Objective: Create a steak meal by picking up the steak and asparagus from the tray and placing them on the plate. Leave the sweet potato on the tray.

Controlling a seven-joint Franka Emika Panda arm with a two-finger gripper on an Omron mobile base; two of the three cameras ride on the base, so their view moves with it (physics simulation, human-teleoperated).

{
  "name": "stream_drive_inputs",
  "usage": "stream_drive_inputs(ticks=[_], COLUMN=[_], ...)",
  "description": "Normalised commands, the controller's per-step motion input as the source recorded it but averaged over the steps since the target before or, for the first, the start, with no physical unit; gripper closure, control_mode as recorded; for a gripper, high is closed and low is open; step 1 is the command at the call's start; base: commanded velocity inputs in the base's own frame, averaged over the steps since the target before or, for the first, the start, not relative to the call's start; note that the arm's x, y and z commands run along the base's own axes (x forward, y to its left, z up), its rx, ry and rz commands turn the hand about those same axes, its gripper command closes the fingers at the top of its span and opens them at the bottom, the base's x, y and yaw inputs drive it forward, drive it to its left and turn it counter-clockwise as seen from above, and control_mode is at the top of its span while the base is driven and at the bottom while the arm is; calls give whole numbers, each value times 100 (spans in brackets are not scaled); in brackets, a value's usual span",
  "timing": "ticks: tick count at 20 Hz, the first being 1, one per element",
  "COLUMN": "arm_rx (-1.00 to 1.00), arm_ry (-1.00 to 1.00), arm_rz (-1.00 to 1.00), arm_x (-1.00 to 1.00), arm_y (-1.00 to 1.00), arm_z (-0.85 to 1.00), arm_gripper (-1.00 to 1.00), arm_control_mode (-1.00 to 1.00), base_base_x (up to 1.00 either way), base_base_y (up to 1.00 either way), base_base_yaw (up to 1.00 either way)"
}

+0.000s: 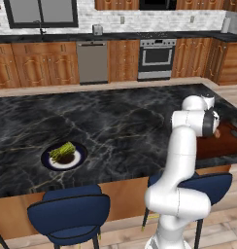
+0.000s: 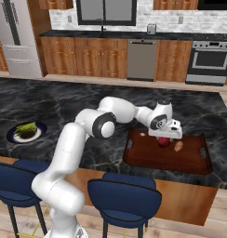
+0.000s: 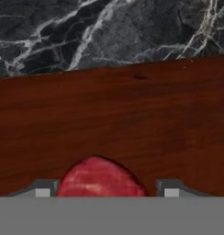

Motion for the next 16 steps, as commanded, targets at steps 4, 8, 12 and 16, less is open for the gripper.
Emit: stream_drive_inputs(ticks=[4,8,12,16], arm_rx=[0,0,0,-10], arm_ry=[-1,-4,-15,-20], arm_rz=[0,2,20,26], arm_x=[-38,-64,-77,-87], arm_y=[13,25,78,100], arm_z=[4,66,91,51], arm_gripper=[100,100,100,100], arm_control_mode=[-100,-100,-100,-100], base_base_x=[0,0,0,0], base_base_y=[0,0,0,0], base_base_yaw=[0,0,0,0])
